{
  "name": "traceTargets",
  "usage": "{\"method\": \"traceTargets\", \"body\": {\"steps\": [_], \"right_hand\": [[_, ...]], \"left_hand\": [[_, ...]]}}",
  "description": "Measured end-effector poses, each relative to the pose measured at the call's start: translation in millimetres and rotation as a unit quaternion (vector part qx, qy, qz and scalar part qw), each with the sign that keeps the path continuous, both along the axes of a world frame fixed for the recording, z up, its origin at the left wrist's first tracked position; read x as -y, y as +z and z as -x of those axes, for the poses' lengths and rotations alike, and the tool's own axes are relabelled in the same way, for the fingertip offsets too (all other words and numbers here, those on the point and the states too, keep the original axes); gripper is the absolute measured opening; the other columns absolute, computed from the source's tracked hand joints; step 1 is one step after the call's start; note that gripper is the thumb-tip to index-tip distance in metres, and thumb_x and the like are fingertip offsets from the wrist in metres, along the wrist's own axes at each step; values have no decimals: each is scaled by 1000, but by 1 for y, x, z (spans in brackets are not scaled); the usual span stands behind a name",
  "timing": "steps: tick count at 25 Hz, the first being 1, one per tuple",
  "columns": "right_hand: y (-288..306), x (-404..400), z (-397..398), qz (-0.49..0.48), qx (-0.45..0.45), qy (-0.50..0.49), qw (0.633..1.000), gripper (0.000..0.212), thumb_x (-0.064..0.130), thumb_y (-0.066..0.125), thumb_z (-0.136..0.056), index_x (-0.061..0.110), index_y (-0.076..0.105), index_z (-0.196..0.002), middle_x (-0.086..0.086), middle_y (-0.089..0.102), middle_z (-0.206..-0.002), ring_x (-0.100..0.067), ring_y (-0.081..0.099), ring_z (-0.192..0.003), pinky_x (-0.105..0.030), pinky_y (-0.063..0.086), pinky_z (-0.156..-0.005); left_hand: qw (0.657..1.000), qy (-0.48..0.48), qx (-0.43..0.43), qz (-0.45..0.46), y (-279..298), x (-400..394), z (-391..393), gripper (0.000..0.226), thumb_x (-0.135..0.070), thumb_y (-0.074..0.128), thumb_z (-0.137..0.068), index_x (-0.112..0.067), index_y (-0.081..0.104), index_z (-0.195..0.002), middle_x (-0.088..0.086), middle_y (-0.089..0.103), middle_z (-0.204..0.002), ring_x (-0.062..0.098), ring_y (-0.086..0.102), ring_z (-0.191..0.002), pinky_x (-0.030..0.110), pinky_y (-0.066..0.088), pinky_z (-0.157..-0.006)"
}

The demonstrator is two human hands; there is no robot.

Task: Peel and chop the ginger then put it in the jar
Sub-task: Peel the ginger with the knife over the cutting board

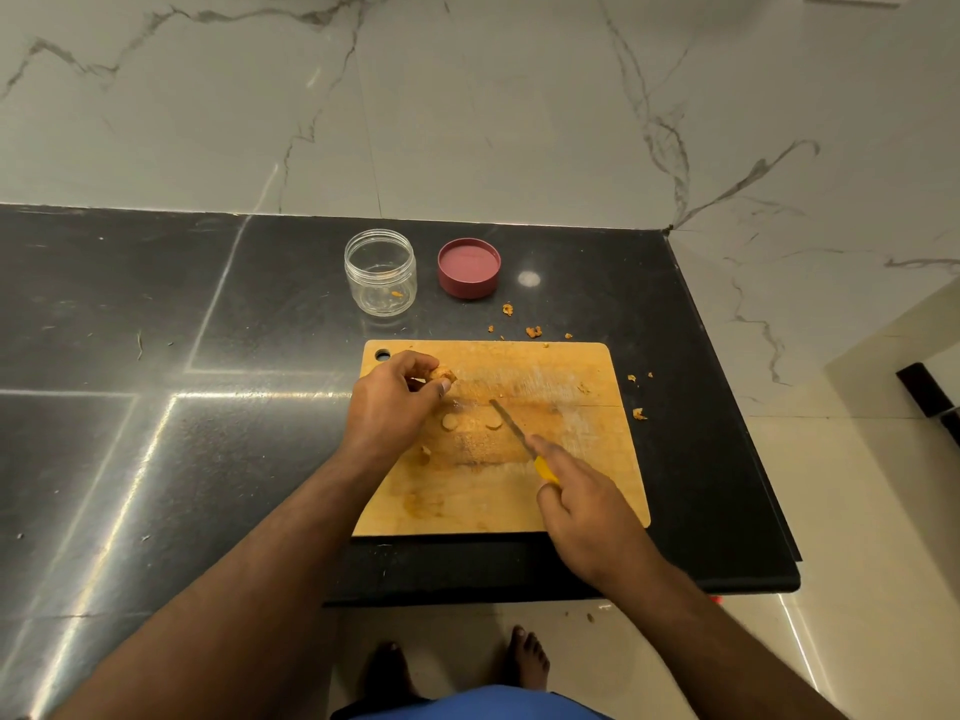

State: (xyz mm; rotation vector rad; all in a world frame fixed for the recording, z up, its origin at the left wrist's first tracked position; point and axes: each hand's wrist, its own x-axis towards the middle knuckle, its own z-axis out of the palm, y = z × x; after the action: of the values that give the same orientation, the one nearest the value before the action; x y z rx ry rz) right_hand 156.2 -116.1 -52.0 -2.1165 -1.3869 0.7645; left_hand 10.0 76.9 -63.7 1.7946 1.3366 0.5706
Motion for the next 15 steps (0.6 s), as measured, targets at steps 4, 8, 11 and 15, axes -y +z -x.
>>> {"method": "traceTargets", "body": {"steps": [4, 8, 11, 15], "right_hand": [[-3, -6, 5, 19, 39, 44, 998, 54, 23, 39, -103, 33, 26, -155, 4, 45, -148, -11, 44, -131, -26, 36, -110], [-3, 4, 29, 2, -9, 120, 993, 54, 23, 41, -103, 35, 28, -153, 10, 44, -147, 3, 41, -125, -13, 34, -104], [-2, 9, 17, -11, -17, 69, 997, 53, 22, 41, -103, 36, 30, -153, 10, 46, -144, 4, 42, -120, -14, 37, -101], [-4, 17, 0, 6, 42, -16, 999, 54, 24, 40, -103, 36, 27, -154, 7, 46, -144, -6, 51, -117, -27, 47, -98]], "left_hand": [[1000, -3, -2, 4, 0, 2, 3, 21, -36, 75, -87, -31, 69, -107, -16, 65, -97, 2, 60, -89, 29, 54, -76], [1000, -2, 12, 12, -1, 4, 6, 18, -36, 75, -87, -32, 68, -104, -16, 66, -96, 2, 60, -89, 24, 50, -69], [1000, -11, 11, 18, -3, 6, 8, 19, -36, 74, -88, -31, 68, -105, -15, 67, -97, 4, 61, -89, 22, 48, -65], [1000, -20, 7, 20, -4, 8, 5, 21, -36, 73, -89, -31, 68, -108, -13, 67, -101, 6, 62, -94, 27, 54, -72]]}}
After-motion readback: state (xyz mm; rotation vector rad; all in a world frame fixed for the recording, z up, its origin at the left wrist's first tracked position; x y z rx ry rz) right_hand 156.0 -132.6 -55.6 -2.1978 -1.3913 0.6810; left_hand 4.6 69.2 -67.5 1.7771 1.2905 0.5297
